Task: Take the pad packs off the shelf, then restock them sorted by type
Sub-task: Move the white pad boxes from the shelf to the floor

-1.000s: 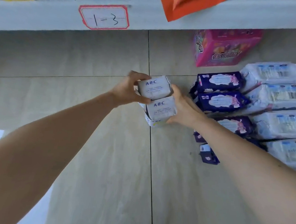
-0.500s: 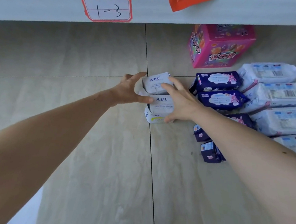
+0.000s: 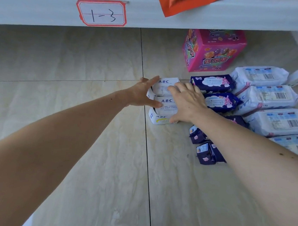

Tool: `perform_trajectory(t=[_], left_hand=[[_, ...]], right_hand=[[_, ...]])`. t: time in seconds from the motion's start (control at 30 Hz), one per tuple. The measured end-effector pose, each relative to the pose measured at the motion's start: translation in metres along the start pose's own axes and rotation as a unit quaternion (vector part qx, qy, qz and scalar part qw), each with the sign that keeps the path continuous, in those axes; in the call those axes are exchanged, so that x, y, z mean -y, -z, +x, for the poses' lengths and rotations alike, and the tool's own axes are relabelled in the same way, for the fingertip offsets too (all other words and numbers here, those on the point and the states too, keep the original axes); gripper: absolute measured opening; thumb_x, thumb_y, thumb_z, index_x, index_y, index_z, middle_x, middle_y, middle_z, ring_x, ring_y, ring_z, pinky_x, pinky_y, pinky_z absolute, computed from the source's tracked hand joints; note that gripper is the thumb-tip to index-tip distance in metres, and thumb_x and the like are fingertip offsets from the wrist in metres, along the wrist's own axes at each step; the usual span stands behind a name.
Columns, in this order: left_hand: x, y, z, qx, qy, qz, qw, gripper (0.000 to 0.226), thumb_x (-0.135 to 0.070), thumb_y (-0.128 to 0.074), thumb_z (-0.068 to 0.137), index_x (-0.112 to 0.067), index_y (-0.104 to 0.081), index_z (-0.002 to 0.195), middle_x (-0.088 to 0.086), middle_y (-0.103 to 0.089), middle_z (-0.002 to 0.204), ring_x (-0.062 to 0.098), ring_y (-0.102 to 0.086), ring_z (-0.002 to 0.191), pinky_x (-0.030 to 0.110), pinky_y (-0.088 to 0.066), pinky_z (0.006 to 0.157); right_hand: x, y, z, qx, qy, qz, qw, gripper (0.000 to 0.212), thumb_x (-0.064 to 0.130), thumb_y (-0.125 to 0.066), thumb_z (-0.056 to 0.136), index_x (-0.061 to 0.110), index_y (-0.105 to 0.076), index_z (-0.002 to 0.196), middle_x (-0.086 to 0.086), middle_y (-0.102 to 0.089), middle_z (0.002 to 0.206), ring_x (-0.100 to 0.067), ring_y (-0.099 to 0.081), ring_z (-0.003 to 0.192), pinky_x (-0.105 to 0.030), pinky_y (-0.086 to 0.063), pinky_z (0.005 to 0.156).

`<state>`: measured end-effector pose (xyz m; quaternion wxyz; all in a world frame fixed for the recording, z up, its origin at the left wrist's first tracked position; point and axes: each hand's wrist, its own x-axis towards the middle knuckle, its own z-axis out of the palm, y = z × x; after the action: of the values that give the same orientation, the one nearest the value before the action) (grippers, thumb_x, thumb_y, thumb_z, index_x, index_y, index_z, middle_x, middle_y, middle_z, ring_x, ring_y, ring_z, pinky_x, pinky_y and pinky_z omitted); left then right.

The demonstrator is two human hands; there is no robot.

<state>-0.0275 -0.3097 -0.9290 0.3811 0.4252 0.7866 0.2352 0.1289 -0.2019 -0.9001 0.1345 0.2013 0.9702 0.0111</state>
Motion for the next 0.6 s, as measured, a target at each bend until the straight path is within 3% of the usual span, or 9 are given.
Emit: perform_trajectory(t=[0.1, 0.2, 0.4, 0.5, 0.6], left_hand=[[-0.003, 0.008, -0.004, -0.007, -0.001, 0.026, 1.0, 0.101, -0.046, -0.076, 0.073, -0.038, -0.01, 0.149, 0.001, -0.024, 0.146, 0.019, -0.034, 0.132, 0.031, -0.032, 0.105], [-0.005, 0.016, -0.02, -0.073, 0.004, 0.009, 0.997, 0.091, -0.042, -0.074, 0.077, -0.03, -0.02, 0.148, 0.003, -0.029, 0.148, 0.02, -0.037, 0.133, 0.034, -0.037, 0.106], [-0.025, 0.033, -0.084, -0.11, 0.064, 0.007, 0.992, 0.063, -0.026, -0.073, 0.081, -0.017, -0.045, 0.137, 0.004, -0.043, 0.137, 0.02, -0.051, 0.119, 0.025, -0.041, 0.092], [-0.06, 0.056, -0.118, -0.085, 0.091, 0.011, 0.992, 0.05, -0.026, -0.071, 0.082, -0.016, -0.054, 0.128, 0.004, -0.051, 0.131, 0.019, -0.055, 0.113, 0.026, -0.043, 0.089], [-0.109, 0.085, -0.154, -0.052, 0.095, 0.016, 0.994, 0.042, -0.026, -0.07, 0.083, -0.016, -0.058, 0.122, 0.003, -0.058, 0.126, 0.016, -0.058, 0.107, 0.022, -0.041, 0.084]], right_hand=[[-0.003, 0.005, -0.002, 0.011, 0.007, -0.007, 1.0, 0.12, 0.063, -0.081, 0.048, 0.023, -0.022, 0.145, -0.004, -0.029, 0.145, -0.026, -0.023, 0.134, -0.04, -0.02, 0.112], [-0.007, 0.016, -0.012, -0.003, -0.001, 0.023, 1.0, 0.124, 0.065, -0.081, 0.047, 0.023, -0.021, 0.147, -0.003, -0.025, 0.15, -0.026, -0.017, 0.138, -0.04, -0.016, 0.114], [-0.028, 0.071, -0.048, 0.032, 0.023, 0.092, 0.995, 0.093, 0.055, -0.077, 0.066, 0.017, -0.034, 0.14, -0.002, -0.034, 0.143, -0.024, -0.023, 0.134, -0.039, -0.025, 0.109], [-0.031, 0.113, -0.071, 0.044, 0.035, 0.103, 0.993, 0.077, 0.044, -0.074, 0.076, 0.013, -0.038, 0.137, -0.003, -0.038, 0.141, -0.025, -0.029, 0.129, -0.038, -0.032, 0.105], [-0.03, 0.169, -0.097, 0.057, 0.034, 0.136, 0.988, 0.074, 0.037, -0.073, 0.079, 0.012, -0.035, 0.137, -0.005, -0.042, 0.136, -0.025, -0.036, 0.123, -0.04, -0.042, 0.097]])
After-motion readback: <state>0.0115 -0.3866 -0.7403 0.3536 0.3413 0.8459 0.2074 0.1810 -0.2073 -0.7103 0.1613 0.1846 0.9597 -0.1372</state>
